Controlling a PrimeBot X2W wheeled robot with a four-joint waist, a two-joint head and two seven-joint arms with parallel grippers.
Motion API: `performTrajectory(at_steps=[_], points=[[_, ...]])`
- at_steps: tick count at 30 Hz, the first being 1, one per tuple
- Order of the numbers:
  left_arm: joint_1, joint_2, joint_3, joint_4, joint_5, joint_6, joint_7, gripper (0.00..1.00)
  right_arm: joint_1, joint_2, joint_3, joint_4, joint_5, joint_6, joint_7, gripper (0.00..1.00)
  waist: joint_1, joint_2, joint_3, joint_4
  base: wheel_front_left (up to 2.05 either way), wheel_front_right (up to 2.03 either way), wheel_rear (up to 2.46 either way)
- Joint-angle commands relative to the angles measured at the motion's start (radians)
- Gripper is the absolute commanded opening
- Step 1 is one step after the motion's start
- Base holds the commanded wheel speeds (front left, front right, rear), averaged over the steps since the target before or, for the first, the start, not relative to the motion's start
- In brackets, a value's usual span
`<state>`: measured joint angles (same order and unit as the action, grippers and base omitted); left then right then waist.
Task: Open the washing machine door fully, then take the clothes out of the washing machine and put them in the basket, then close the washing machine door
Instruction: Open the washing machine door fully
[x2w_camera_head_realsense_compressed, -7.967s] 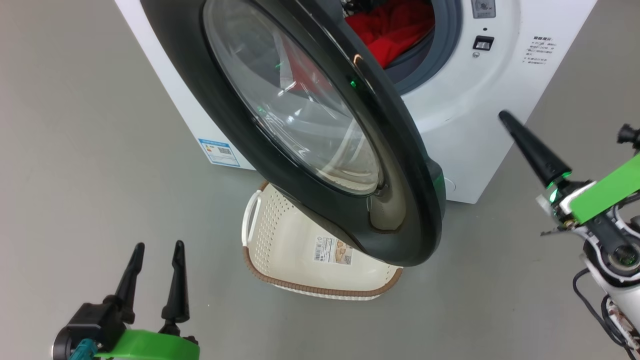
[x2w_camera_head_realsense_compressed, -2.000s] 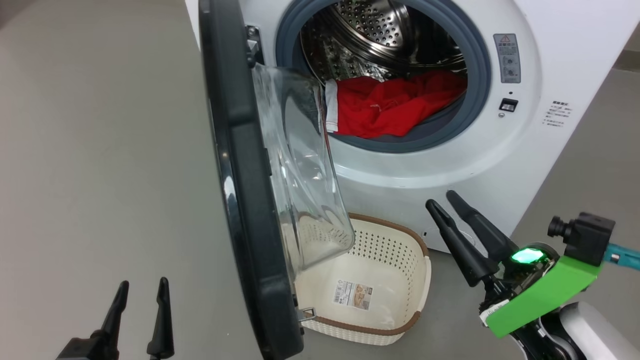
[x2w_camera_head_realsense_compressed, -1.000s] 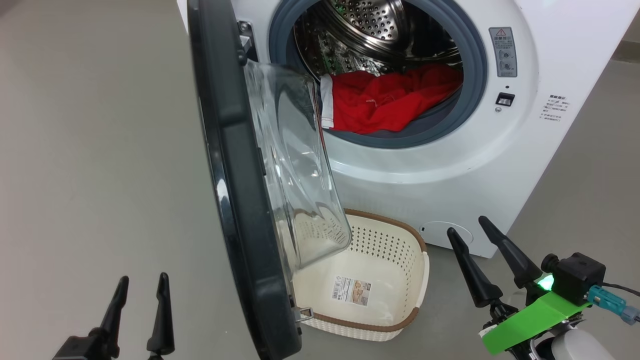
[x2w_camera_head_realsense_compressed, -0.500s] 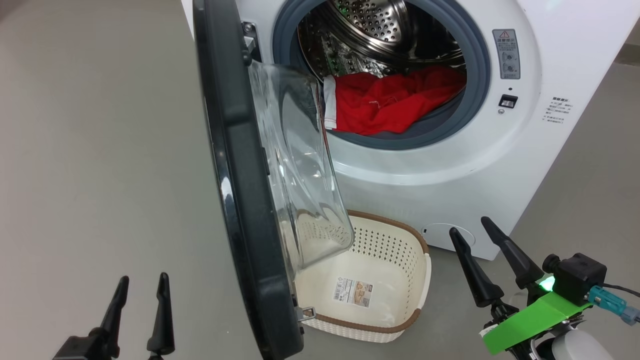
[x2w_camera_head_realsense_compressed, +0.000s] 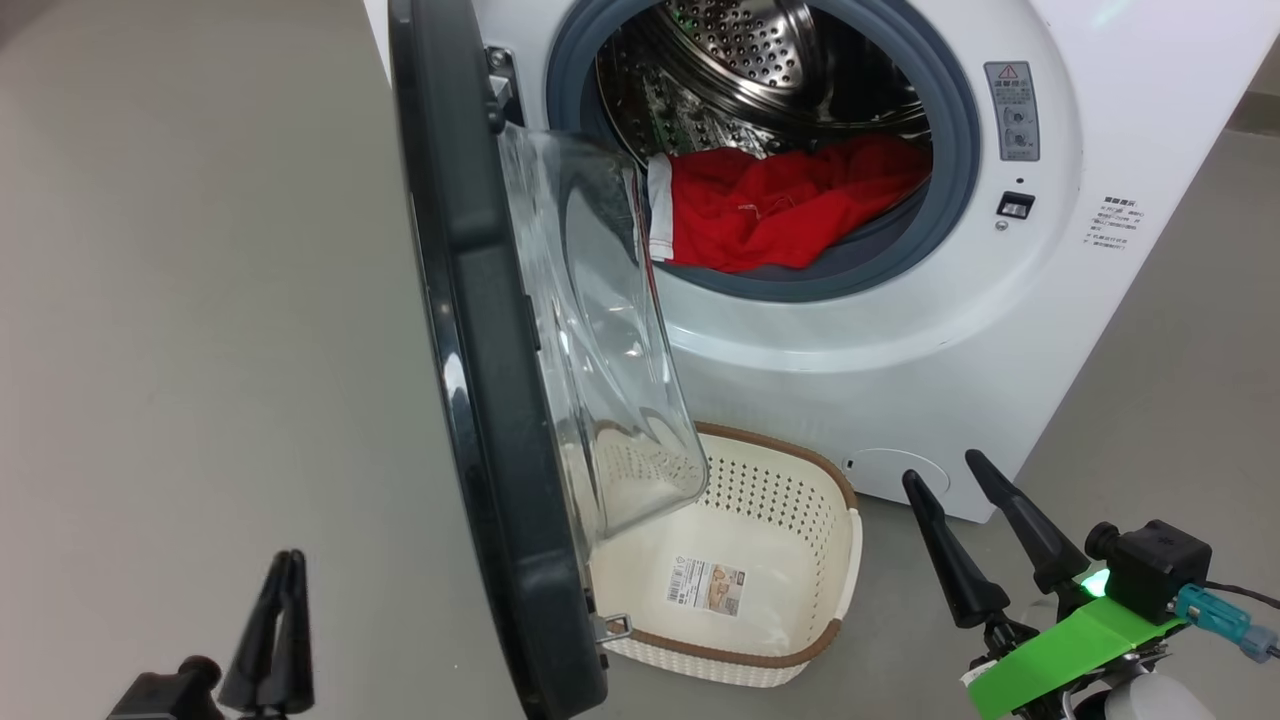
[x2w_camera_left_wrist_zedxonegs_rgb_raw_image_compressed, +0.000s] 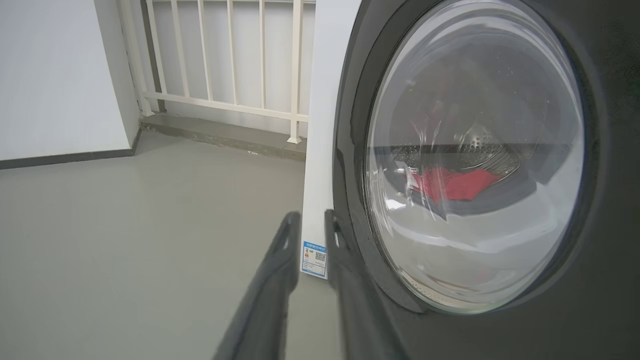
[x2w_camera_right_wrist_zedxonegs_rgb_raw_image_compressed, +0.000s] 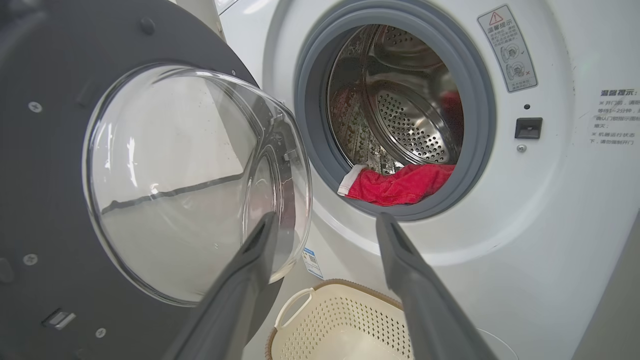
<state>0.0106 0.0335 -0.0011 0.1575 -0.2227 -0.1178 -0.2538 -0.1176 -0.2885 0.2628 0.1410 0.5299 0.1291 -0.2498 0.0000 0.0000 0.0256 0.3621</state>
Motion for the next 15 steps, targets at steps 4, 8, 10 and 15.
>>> performTrajectory(at_steps=[4,8,10,15], points=[[-0.041,0.017,0.037,-0.034,-0.006,-0.002,-0.008,0.00,0.001,-0.008,0.012,-0.017,-0.008,0.002,-0.012,1.00,0.0000,0.0000,0.000,0.003,0.00,0.00,0.00],[-0.045,0.017,0.045,-0.061,-0.003,-0.004,-0.008,0.00,0.002,-0.007,0.010,-0.015,-0.010,0.002,-0.012,1.00,0.0000,0.0000,-0.001,0.006,0.00,0.00,0.00],[-0.047,0.018,0.050,-0.088,0.005,-0.005,-0.008,0.00,0.001,-0.006,0.010,-0.013,-0.011,0.002,-0.012,1.00,0.0000,0.0000,-0.002,0.006,0.00,0.00,0.00],[-0.045,0.021,0.056,-0.172,0.021,-0.007,-0.008,0.00,0.000,-0.005,0.007,-0.012,-0.012,0.002,-0.012,1.00,0.0000,0.0000,0.001,0.007,0.00,0.00,0.00]])
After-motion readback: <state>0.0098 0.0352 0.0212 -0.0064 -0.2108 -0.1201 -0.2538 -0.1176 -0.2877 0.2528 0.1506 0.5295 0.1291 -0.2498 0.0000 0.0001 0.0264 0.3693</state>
